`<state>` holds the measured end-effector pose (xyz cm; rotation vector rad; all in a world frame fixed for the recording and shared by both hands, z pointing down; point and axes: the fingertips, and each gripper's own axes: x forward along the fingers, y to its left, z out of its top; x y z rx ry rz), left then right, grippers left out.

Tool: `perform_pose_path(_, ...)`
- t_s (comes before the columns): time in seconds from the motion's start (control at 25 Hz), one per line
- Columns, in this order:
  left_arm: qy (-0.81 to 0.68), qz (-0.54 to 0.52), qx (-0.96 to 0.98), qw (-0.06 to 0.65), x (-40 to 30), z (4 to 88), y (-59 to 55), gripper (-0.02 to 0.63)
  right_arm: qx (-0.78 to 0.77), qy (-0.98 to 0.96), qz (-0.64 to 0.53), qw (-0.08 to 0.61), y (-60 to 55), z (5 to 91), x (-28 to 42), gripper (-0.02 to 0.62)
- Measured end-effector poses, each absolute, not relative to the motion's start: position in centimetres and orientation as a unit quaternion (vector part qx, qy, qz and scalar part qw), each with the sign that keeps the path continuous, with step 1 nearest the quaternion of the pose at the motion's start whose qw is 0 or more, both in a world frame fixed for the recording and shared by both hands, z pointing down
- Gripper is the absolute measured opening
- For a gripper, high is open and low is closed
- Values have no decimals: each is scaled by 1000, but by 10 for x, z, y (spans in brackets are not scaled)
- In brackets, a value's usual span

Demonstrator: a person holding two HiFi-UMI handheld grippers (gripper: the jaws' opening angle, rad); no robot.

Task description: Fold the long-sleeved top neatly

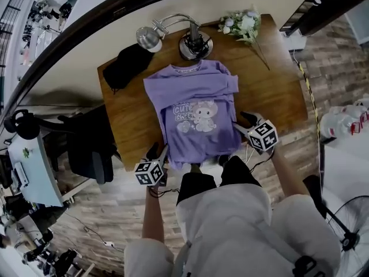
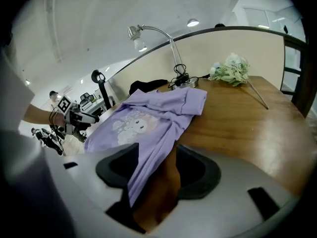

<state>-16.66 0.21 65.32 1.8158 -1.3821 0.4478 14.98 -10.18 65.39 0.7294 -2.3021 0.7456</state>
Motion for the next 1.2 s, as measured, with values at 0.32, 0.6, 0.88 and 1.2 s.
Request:
perform_pose_path(0.32,-552,166,726,376,-143,652,69,219,260,-884,285,266,-14,648,164,239)
perform_pose_path(0.6,-504,185,736,412,-130,682,146,219,259,-854,355,279,65,694,183,253)
perform_pose_path(0.88,-471,184,748,429,-124,737,136,262,221,-850,395,269,71,740,154,394)
perform_pose_path(1.2,-428,262,758,417,-101,755,133,65,267,-836,397,270,68,754,151,169)
